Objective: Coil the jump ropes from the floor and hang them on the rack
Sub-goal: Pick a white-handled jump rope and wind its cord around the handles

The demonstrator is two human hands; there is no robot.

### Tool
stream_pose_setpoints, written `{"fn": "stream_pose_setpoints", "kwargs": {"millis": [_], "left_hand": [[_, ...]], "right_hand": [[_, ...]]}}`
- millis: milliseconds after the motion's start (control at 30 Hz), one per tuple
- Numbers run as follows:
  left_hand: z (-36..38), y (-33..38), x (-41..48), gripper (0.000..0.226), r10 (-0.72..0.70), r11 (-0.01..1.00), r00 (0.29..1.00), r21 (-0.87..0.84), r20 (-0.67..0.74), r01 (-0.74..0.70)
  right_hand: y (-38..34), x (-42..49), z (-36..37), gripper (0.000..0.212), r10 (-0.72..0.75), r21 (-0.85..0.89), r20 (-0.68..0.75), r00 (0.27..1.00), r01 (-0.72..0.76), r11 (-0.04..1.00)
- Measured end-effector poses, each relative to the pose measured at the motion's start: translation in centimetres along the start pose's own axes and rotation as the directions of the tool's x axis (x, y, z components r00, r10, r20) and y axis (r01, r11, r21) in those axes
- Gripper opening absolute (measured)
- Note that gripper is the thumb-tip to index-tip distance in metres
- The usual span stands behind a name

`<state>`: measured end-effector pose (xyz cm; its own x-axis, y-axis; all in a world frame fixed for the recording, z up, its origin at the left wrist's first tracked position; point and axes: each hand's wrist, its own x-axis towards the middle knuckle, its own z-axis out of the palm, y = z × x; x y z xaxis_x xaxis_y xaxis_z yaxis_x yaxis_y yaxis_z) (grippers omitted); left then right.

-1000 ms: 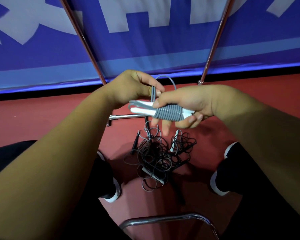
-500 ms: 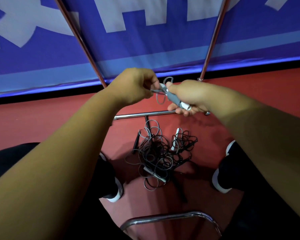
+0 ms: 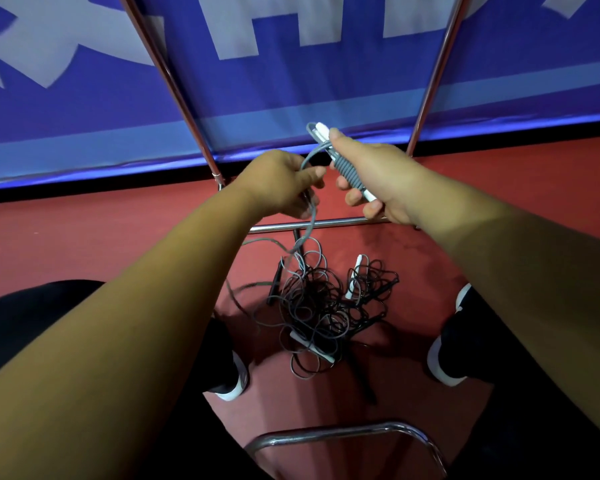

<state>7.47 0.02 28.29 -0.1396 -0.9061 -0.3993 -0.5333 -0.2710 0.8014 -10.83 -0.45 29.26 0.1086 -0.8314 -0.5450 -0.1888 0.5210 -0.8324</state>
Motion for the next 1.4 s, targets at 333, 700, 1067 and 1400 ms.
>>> {"fn": "stream_pose_setpoints", "kwargs": {"millis": [333, 700, 1067, 1400], "left_hand": [[-1.6, 1.7, -0.8, 0.044, 0.242, 0.879, 0.953, -0.457, 0.181, -0.137], [-1.8, 0.3, -1.0, 0.030, 0.204, 0.967, 0.929, 0.084, 0.310, -0.240], [-1.9, -0.2, -1.0, 0.030, 0.050, 0.970, 0.971, 0.221, 0.234, -0.103], [-3.4, 1.6, -2.5, 0.029, 0.210, 0.958, 0.912, 0.110, 0.352, -0.263]], "right_hand": [[-0.4, 0.9, -1.2, 0.058, 0.039, 0.082, -0.016, 0.999, -0.037, 0.996], [-1.8, -0.4, -1.5, 0.038, 0.006, 0.036, 0.093, 0.996, -0.010, 0.999], [-1.4, -1.6, -0.8, 0.044, 0.009, -0.147, 0.306, 0.952, 0.038, 0.988], [-1.9, -2.8, -2.0, 0.046, 0.186, -0.255, 0.664, 0.724, -0.014, 0.967]]}}
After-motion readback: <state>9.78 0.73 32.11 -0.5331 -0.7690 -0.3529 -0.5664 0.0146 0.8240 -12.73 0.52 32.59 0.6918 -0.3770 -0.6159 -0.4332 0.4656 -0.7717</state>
